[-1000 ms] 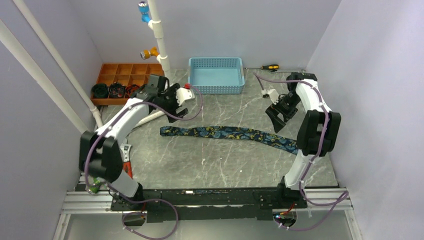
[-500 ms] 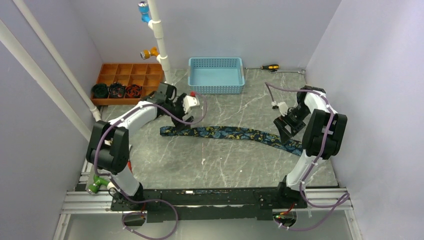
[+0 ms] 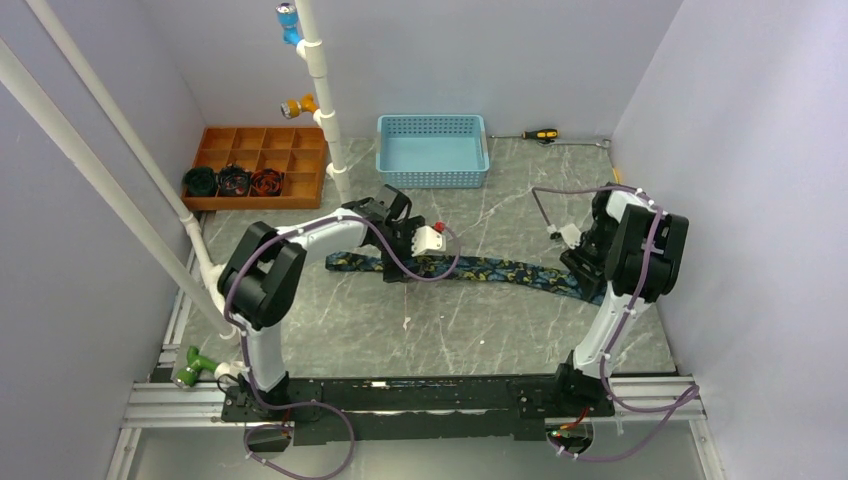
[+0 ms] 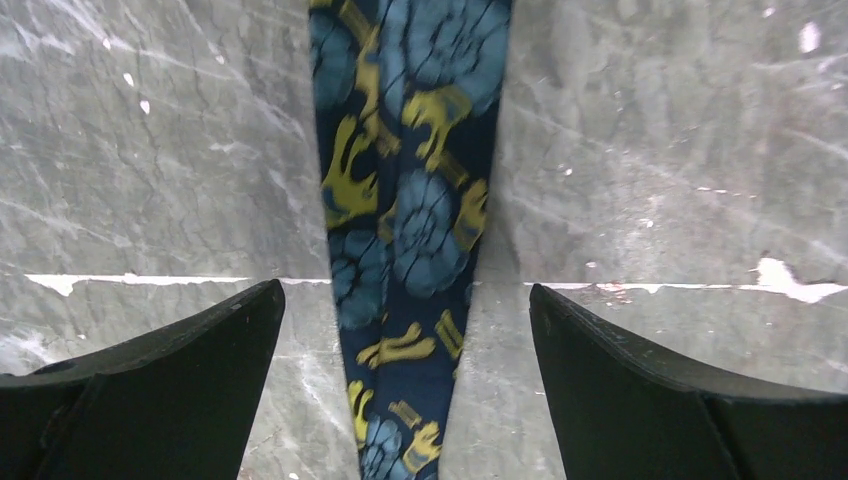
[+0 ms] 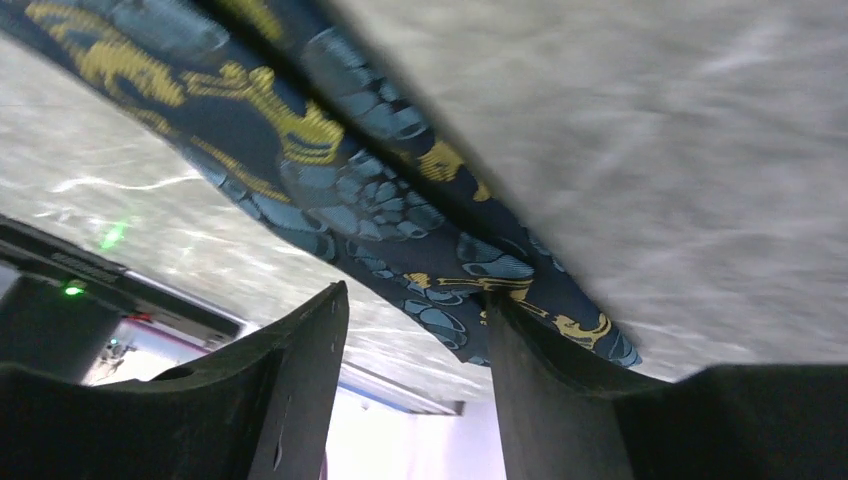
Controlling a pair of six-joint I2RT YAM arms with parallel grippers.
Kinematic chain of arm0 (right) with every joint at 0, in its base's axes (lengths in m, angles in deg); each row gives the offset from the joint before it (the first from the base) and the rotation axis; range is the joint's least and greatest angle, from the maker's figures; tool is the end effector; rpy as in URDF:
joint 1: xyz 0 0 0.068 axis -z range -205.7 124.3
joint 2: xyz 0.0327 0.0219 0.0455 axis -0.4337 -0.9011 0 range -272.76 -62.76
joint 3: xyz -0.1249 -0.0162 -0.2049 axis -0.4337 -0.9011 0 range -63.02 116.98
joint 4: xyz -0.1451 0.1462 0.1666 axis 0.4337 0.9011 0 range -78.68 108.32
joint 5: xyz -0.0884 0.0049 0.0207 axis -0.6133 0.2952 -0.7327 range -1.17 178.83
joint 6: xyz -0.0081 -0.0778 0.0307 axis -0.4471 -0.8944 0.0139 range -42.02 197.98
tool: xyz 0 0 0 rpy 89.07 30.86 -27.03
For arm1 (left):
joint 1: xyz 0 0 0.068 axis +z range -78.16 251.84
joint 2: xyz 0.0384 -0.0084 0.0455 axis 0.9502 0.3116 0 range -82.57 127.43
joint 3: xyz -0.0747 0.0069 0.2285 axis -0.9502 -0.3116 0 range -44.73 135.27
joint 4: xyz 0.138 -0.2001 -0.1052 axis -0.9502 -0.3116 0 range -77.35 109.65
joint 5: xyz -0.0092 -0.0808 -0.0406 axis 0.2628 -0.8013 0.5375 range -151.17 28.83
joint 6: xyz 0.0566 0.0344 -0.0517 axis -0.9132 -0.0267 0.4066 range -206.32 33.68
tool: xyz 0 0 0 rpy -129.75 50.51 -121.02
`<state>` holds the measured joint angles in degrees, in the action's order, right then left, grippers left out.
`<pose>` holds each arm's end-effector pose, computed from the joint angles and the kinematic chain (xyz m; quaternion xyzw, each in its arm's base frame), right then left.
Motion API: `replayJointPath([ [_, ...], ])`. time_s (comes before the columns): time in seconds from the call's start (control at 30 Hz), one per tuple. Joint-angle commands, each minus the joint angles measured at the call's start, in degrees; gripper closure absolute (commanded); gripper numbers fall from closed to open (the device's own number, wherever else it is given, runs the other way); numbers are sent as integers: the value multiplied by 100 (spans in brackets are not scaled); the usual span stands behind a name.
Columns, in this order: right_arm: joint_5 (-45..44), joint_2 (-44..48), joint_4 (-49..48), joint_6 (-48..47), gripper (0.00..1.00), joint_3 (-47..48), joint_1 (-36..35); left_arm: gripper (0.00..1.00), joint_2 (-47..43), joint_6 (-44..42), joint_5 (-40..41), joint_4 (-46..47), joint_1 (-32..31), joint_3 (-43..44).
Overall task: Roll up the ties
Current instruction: Flatten out the tie at the center of the board.
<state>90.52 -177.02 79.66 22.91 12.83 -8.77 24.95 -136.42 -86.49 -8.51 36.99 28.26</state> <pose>0.2918 -0.0865 0.0749 0.3212 -0.9356 -0.0974 0.1092 0.3041 -0.2503 0.1169 0.6784 0.6643 -0.1805 0.2566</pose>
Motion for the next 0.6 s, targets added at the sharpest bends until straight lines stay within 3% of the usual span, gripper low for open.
replayJointPath([
  [0.0, -523, -656, -978, -282, 46, 713, 137, 5, 184, -152, 244, -140, 0, 454],
  [0.17, -497, -988, -974, -280, 46, 1585, 126, 36, 509, -223, 491, -470, -39, 744],
  [0.23, -262, -833, -819, -522, 37, 1639, 138, 44, 508, -267, 575, -475, -31, 702],
  [0.33, 236, -299, -626, -1096, 16, 1372, 119, 56, 419, -273, 438, -527, 52, 664],
  [0.4, 717, 62, -455, -1327, 4, 1234, 80, 52, 302, -139, 232, -493, 158, 654],
  [0.43, 947, 224, -387, -1413, 1, 1185, 54, 44, 216, -67, 88, -475, 215, 645],
  [0.5, 1501, 485, -203, -1538, 0, 1163, -79, 28, -21, 85, -244, -378, 392, 540],
  [0.57, 1908, 652, -159, -1517, 0, 1159, -334, 19, -302, 280, -433, -194, 589, 359],
])
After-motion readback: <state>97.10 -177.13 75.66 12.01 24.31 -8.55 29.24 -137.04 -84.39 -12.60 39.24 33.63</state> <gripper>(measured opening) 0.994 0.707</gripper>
